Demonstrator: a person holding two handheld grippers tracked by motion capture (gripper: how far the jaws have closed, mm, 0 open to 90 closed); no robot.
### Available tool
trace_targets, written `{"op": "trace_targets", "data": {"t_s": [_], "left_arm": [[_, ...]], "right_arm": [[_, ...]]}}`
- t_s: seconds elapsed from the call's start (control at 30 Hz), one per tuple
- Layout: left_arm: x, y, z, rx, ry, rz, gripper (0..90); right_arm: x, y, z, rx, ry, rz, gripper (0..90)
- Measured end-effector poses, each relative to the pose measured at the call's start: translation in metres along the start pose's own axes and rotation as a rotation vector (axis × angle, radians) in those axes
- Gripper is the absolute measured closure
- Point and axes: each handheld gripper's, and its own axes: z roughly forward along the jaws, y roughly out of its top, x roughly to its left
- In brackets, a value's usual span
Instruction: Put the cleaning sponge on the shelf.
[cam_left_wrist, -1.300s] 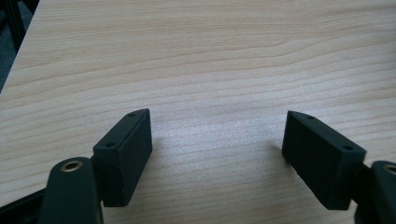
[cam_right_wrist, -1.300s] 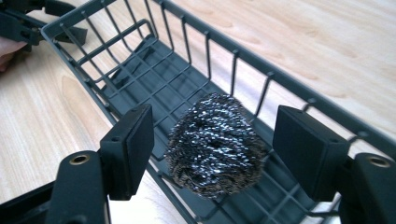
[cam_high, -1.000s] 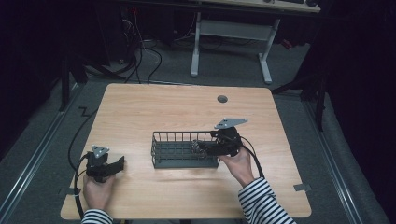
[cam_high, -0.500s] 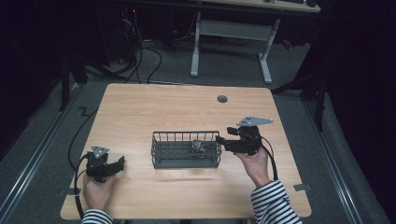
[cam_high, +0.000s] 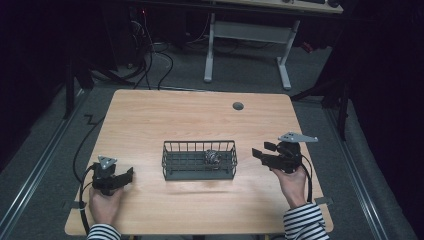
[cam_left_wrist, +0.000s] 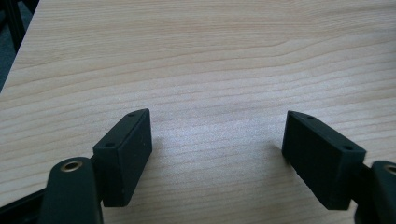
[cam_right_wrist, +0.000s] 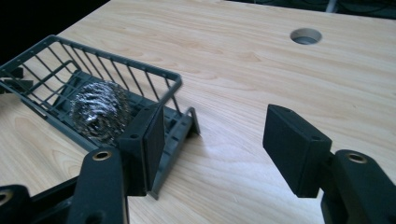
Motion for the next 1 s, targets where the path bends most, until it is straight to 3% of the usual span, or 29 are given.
{"op": "trace_targets", "data": {"t_s": [0.27, 0.73, 1.0], "left_arm": [[0.0, 0.0, 0.0, 0.001, -0.001, 0.0, 24.8], [0.0, 0.0, 0.0, 0.001, -0.001, 0.004, 25.1], [0.0, 0.0, 0.0, -0.003, -0.003, 0.004, 25.8]], "right_arm": [[-0.015, -0.024, -0.007, -0.011, -0.035, 0.048, 39.1], [-0.032, -0.082, 0.011, 0.056, -0.094, 0.121, 38.7], [-0.033, -0.101, 0.021, 0.102, -0.188, 0.084, 36.5]]}}
